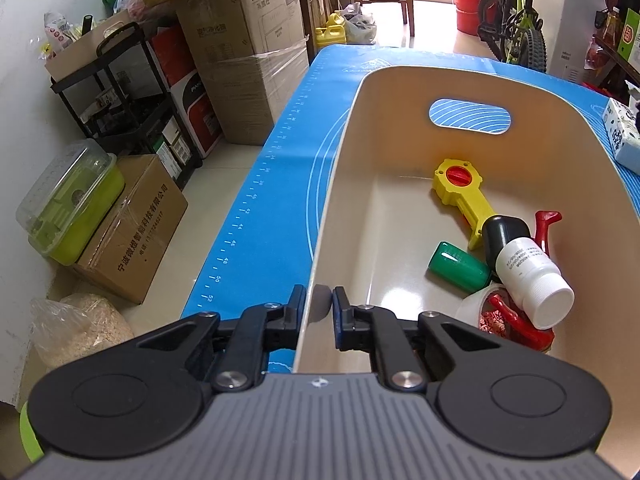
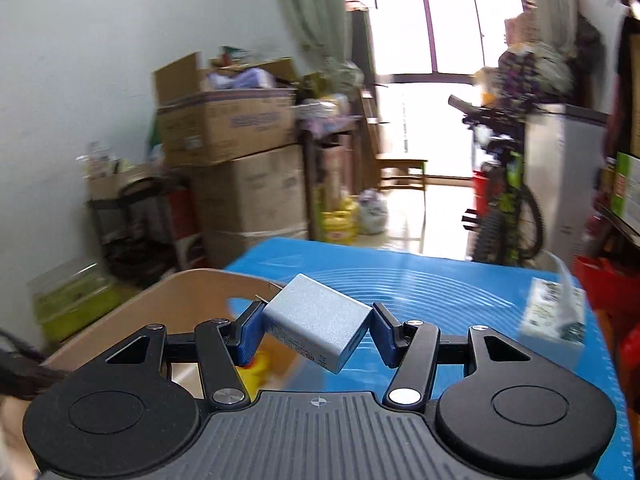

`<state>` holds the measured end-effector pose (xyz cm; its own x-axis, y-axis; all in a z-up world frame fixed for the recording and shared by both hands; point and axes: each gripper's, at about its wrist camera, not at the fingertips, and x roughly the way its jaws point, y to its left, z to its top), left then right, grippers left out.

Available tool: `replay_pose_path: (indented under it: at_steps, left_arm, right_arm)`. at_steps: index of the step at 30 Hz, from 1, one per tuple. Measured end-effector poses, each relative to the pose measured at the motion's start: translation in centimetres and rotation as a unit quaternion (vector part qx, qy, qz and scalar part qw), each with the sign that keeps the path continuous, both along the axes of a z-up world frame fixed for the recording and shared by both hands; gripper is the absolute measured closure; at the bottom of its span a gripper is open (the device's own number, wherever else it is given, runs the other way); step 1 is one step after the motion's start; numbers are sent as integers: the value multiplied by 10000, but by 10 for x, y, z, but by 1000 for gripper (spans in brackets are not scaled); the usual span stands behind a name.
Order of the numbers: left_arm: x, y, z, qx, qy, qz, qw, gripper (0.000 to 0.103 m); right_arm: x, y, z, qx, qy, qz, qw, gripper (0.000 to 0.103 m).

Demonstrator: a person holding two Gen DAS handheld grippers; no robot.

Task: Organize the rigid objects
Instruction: 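Lift the white charger plug into the basket and open the right gripper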

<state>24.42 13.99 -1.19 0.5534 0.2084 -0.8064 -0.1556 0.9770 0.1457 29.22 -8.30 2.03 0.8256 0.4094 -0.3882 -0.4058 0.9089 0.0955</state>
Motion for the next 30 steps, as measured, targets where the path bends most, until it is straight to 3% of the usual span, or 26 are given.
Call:
replay_pose_path:
  at_steps: [11,18,30]
  left_arm:
    - [-2,4,1,-130,-18,-18,9999,89]
    - [-3,5,1,-194,-44,-20,9998,89]
    - [-5,7,2,-214,-58,-42,9997,89]
  right_arm:
    - [-28,51,8,-214,272,769,9964,42]
    - [-36,81,-7,-650,740,1124,9888,42]
    - [-34,104,-28,-1181,1288,1235,9768,42]
